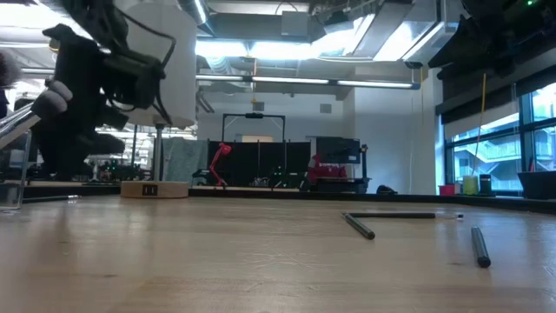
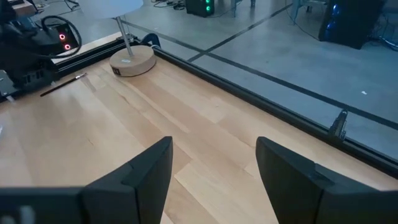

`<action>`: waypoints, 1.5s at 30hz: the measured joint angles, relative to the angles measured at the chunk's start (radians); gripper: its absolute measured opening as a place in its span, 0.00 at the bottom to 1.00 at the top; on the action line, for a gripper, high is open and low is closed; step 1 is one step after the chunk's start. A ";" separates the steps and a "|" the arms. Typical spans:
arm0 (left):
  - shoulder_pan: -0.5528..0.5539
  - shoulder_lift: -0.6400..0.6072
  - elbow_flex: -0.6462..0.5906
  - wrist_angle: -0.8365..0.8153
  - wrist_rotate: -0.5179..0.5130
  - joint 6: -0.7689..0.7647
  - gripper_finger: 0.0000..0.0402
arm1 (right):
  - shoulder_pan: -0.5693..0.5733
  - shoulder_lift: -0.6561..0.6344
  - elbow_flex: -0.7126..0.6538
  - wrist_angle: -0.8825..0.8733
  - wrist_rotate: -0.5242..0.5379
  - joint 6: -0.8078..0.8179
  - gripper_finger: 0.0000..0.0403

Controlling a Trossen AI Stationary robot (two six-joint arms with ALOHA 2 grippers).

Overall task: Put items in baskets/containers
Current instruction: Put the black eyeshadow brush into the transparent organizer

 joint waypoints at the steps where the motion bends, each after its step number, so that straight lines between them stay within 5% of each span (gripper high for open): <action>1: 0.013 0.000 -0.010 0.009 -0.006 0.016 0.35 | 0.000 0.000 0.000 0.000 0.000 0.000 0.57; 14: 0.129 0.000 -0.029 0.182 -0.046 0.157 0.35 | 0.000 0.000 0.000 0.002 0.000 0.002 0.57; 25: 0.203 0.000 -0.029 0.167 -0.038 0.257 0.35 | 0.000 0.000 0.000 0.002 0.000 0.000 0.57; 45: 0.271 0.001 -0.029 0.176 -0.010 0.239 0.35 | 0.000 0.000 0.000 0.001 -0.007 0.000 0.57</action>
